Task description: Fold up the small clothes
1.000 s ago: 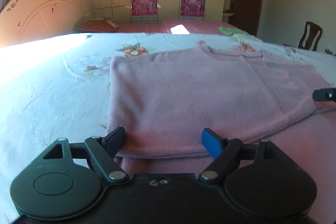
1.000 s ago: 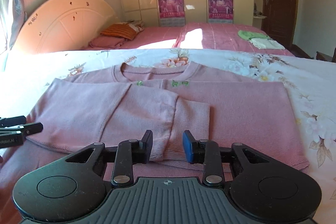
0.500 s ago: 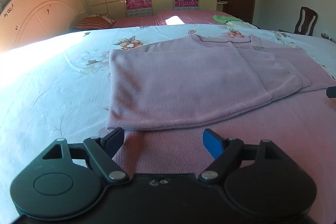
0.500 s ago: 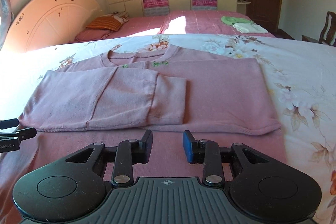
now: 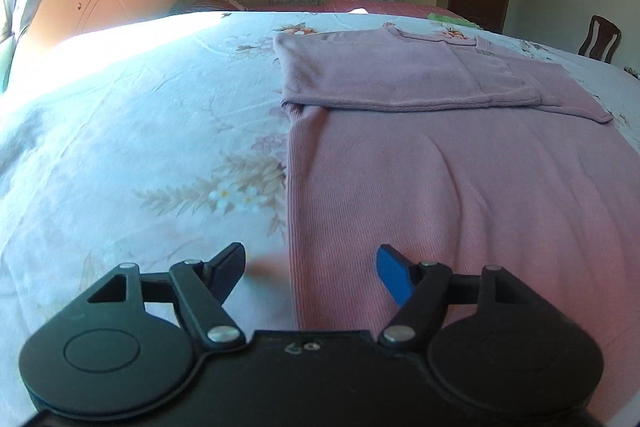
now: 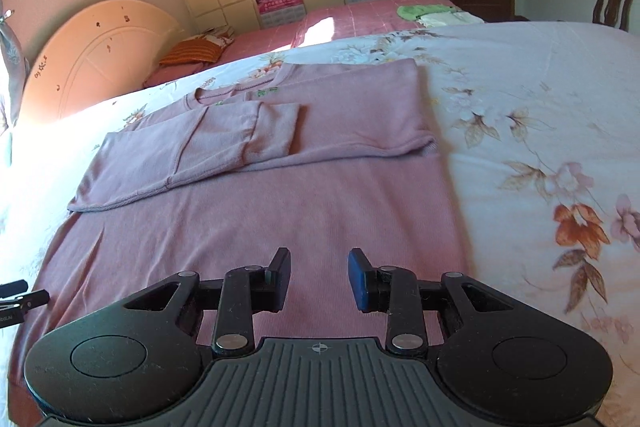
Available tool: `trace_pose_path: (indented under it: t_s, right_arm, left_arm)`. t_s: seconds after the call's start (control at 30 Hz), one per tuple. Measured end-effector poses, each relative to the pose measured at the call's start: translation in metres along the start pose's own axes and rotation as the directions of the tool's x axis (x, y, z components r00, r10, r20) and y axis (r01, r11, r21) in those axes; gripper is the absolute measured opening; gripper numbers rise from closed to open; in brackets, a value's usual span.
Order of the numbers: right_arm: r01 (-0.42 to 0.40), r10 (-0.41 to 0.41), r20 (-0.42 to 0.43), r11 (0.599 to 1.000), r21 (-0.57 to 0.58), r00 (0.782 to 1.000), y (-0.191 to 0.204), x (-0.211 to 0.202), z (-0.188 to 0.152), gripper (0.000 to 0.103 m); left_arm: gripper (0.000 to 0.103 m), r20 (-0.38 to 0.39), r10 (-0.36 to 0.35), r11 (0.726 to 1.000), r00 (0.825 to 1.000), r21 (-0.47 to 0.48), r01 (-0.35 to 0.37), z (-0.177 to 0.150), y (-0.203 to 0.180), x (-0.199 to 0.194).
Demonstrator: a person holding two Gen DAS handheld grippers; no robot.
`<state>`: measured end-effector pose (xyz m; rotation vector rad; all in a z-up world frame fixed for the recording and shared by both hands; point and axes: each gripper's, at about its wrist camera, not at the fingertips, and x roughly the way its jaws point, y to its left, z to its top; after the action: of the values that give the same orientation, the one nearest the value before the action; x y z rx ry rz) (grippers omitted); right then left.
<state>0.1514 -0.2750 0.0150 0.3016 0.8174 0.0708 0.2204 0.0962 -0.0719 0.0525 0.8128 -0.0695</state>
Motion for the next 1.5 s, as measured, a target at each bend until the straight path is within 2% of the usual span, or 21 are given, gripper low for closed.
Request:
trace_pose_path:
  t_s: [0.13,0.2,0.23,0.27,0.43,0.53,0.67,0.8,0.83,0.93,1.03,1.13,1.17,1.2,1.23,1.27,1.3,1.37,1.4,1.47,1.5]
  right_arm:
    - [-0.03,0.032,-0.016,0.992,0.119,0.999,-0.042,-0.038,-0.025,0.032]
    - [-0.056,0.062,-0.026,0.98,0.189,0.998,-0.061,-0.055,-0.042,0.043]
    - [-0.071,0.079,-0.027,0.975,0.212,0.997,-0.068,-0.062,-0.051,0.058]
    - [-0.088,0.098,-0.03,0.97,0.227,0.995,-0.074,-0.068,-0.059,0.062]
    - [-0.177,0.205,-0.083,0.948,0.263,0.975,-0.084,-0.083,-0.094,0.062]
    - [-0.242,0.271,-0.083,0.936,0.257,0.959,-0.078,-0.085,-0.106,0.062]
    - [-0.304,0.337,-0.057,0.9,0.314,0.94,-0.081,-0.075,-0.106,0.062]
    - [-0.312,0.344,-0.028,0.881,0.357,0.939,-0.088,-0.066,-0.096,0.06]
    - [-0.305,0.338,-0.027,0.878,0.369,0.941,-0.09,-0.065,-0.095,0.056]
    - [-0.289,0.328,-0.043,0.88,0.377,0.944,-0.094,-0.058,-0.09,0.043]
    - [-0.304,0.35,-0.064,0.88,0.364,0.935,-0.094,-0.059,-0.088,0.043]
    - [-0.318,0.365,-0.09,0.889,0.328,0.927,-0.092,-0.063,-0.093,0.042]
    - [-0.321,0.366,-0.087,0.889,0.327,0.926,-0.092,-0.064,-0.095,0.039]
    - [-0.315,0.359,-0.085,0.892,0.324,0.929,-0.093,-0.065,-0.097,0.033]
    - [-0.307,0.35,-0.087,0.897,0.319,0.933,-0.093,-0.064,-0.097,0.02]
    - [-0.307,0.346,-0.081,0.901,0.306,0.935,-0.092,-0.065,-0.097,0.017]
    - [-0.318,0.35,-0.061,0.901,0.296,0.935,-0.09,-0.068,-0.096,0.015]
    - [-0.356,0.37,0.005,0.889,0.288,0.929,-0.089,-0.083,-0.089,0.014]
    - [-0.375,0.381,0.035,0.884,0.278,0.924,-0.088,-0.092,-0.087,0.014]
    - [-0.391,0.385,0.072,0.887,0.247,0.92,-0.089,-0.102,-0.084,0.014]
    - [-0.382,0.378,0.063,0.89,0.249,0.924,-0.092,-0.099,-0.087,0.014]
  left_arm:
    - [0.068,-0.012,-0.078,0.985,0.997,-0.155,0.075,-0.029,0.02,-0.029]
    - [0.068,-0.001,-0.15,0.956,0.989,-0.254,0.145,-0.042,0.03,-0.04]
    - [0.068,0.007,-0.179,0.94,0.984,-0.295,0.173,-0.048,0.034,-0.045]
    - [0.068,0.012,-0.212,0.921,0.977,-0.331,0.204,-0.053,0.038,-0.049]
    - [0.066,0.024,-0.37,0.821,0.929,-0.459,0.339,-0.077,0.046,-0.058]
    - [0.066,0.048,-0.416,0.779,0.908,-0.496,0.383,-0.085,0.051,-0.055]
    - [0.065,0.106,-0.482,0.677,0.87,-0.585,0.447,-0.087,0.065,-0.036]
    - [0.065,0.128,-0.517,0.646,0.846,-0.589,0.485,-0.073,0.066,-0.016]
    - [0.065,0.129,-0.527,0.64,0.84,-0.59,0.492,-0.069,0.064,-0.011]
    - [0.062,0.123,-0.546,0.642,0.829,-0.575,0.508,-0.063,0.057,-0.002]
    - [0.047,0.089,-0.548,0.669,0.832,-0.549,0.5,-0.067,0.05,-0.005]
    - [0.044,0.08,-0.545,0.687,0.835,-0.529,0.499,-0.072,0.047,-0.011]
    - [0.04,0.077,-0.541,0.691,0.838,-0.527,0.494,-0.072,0.048,-0.012]
    - [0.035,0.07,-0.53,0.698,0.845,-0.529,0.482,-0.071,0.048,-0.01]
    - [0.004,0.053,-0.504,0.72,0.862,-0.525,0.454,-0.07,0.047,-0.011]
    - [0.005,0.051,-0.474,0.745,0.879,-0.509,0.431,-0.068,0.047,-0.015]
    - [0.005,0.082,-0.474,0.74,0.877,-0.502,0.447,-0.066,0.047,-0.02]
    - [0.005,0.2,-0.484,0.703,0.852,-0.492,0.514,-0.065,0.051,-0.041]
    - [0.005,0.228,-0.475,0.703,0.85,-0.482,0.523,-0.064,0.052,-0.049]
    - [0.005,0.203,-0.438,0.741,0.876,-0.47,0.48,-0.065,0.052,-0.051]
    - [0.005,0.171,-0.439,0.744,0.882,-0.481,0.463,-0.069,0.051,-0.044]
